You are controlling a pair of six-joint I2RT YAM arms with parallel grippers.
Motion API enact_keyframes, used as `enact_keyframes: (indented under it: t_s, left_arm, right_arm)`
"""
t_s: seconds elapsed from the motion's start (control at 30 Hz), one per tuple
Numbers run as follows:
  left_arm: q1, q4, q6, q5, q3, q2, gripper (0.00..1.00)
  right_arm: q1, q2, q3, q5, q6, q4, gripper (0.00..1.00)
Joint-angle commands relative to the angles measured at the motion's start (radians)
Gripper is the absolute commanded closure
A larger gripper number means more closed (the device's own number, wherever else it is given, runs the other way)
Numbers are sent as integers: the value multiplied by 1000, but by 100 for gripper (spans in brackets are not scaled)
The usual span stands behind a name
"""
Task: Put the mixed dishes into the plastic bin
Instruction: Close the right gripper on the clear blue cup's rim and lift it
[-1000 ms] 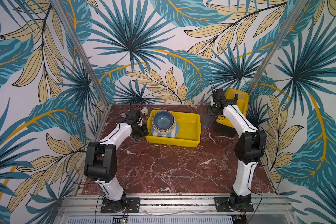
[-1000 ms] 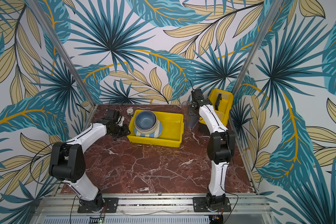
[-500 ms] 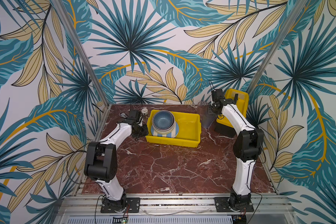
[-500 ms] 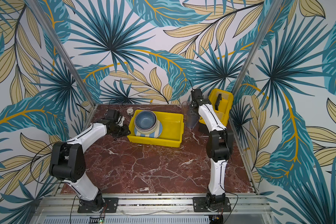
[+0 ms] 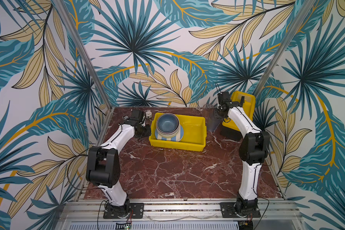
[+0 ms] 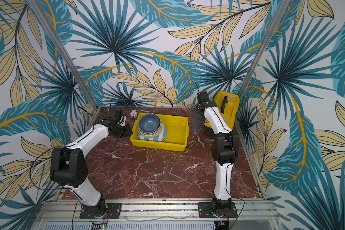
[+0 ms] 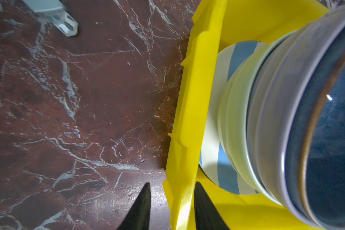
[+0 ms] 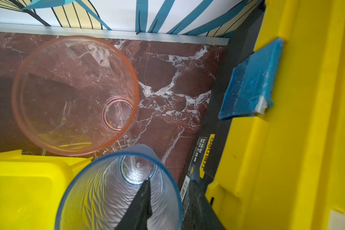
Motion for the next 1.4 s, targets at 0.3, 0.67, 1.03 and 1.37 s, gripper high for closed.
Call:
enact_keyframes:
  t_s: [0.3,0.67,1.03,1.37]
  left_arm:
    - [14,-28,25,-26,24,-39,63]
    - [15,-27,37,12,31,-28,61]
    - [15,-28,50,42,41,-12,57]
    - [15,-14,74,109,66,49,52]
  right_arm:
    - [-6,63,22,-41,14,-21,69]
    - [-6,58,21,-69,19,-36,80]
    - [-6,4,17,-111,46,-85,92]
    - [-5,-160,-54,-163,64,-113,94]
